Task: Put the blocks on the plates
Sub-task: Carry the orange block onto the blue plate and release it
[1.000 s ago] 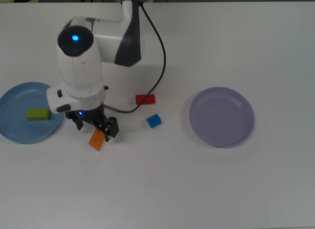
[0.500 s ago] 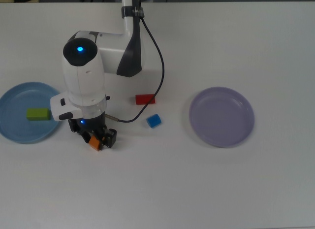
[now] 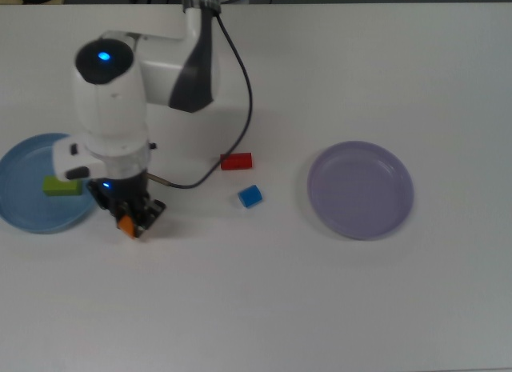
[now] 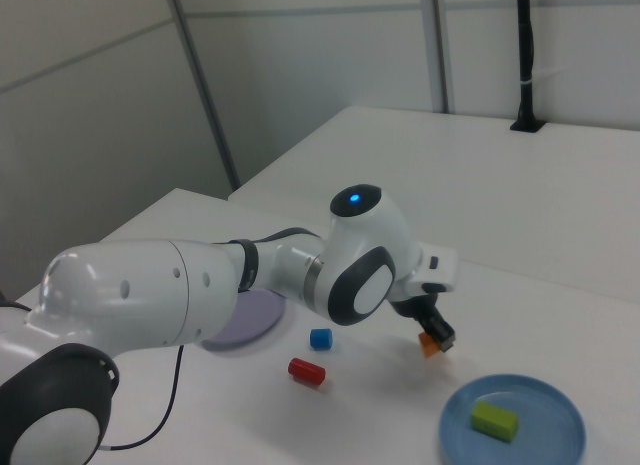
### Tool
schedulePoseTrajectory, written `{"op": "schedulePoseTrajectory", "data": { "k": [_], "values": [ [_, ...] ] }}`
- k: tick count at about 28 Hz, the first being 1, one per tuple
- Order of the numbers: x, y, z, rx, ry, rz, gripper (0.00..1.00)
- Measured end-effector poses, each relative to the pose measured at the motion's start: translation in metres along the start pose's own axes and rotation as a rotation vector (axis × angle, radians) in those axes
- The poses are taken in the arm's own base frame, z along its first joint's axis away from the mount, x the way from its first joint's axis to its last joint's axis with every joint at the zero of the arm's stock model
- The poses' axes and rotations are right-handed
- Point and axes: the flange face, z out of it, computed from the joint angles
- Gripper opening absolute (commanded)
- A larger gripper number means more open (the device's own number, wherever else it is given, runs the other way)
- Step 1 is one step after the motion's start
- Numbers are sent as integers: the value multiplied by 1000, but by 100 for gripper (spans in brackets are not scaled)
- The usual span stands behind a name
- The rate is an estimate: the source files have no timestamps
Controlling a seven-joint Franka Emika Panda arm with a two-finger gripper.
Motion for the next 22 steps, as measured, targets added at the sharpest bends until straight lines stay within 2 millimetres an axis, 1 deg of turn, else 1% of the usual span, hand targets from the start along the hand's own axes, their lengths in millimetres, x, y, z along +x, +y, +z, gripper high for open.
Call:
{"op": "schedulePoseTrajectory", "data": {
  "k": [1, 4, 5, 8, 11, 13, 15, 16, 19, 21, 22],
  "values": [
    [6, 13, -8, -6, 6, 7, 0],
    [20, 50, -24, -23, 20, 29, 0],
    [26, 71, -31, -32, 25, 40, 0],
    [35, 113, -36, -50, 32, 70, 0],
    [37, 146, -32, -67, 23, 88, 0],
    [34, 154, -25, -72, 11, 86, 0],
    [31, 156, -16, -75, -5, 82, 0],
    [28, 155, -9, -75, -15, 80, 6],
    [25, 151, -1, -74, -27, 75, 33],
    [26, 150, -1, -73, -26, 73, 49],
    [26, 150, -2, -73, -25, 74, 59]
  ]
}}
